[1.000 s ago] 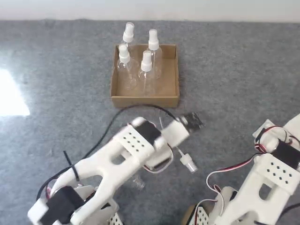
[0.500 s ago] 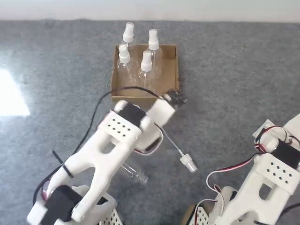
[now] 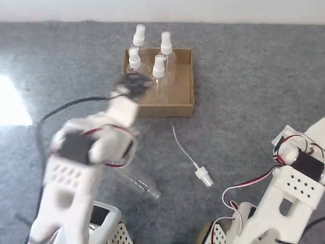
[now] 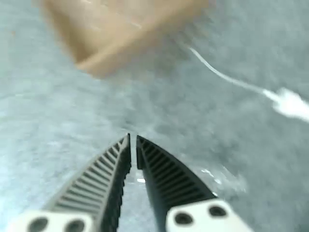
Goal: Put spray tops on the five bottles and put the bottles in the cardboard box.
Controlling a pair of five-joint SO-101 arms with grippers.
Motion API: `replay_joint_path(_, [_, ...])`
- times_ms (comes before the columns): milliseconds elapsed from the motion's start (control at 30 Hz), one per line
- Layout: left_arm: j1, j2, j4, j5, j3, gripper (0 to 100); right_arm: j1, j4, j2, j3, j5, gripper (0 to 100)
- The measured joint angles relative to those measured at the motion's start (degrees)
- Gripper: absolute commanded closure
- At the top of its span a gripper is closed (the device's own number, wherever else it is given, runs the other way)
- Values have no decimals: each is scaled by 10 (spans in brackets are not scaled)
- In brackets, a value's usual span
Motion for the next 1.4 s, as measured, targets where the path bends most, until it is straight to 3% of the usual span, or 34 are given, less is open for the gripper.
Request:
replay_joint_path(233, [-117,-87,0,8,0,983,-1,0,0,0,0,847])
replay_joint_path(533, [-205,-91,-14,76,3,983,-36,0,0,0,0,847])
replay_joint_path(767, [-278,-91,-135,134,108,983,-191,0,0,0,2,847])
replay_joint_path(867, [-313,-91,-174,165,129,983,-269,-4,0,0,38,847])
replay_joint_path(1233, [-400,-91,-219,242,147,983,-556,-5,0,0,179,845])
replay_joint_path(1400, [-432,-91,-225,254,147,983,-677,-5,0,0,192,749])
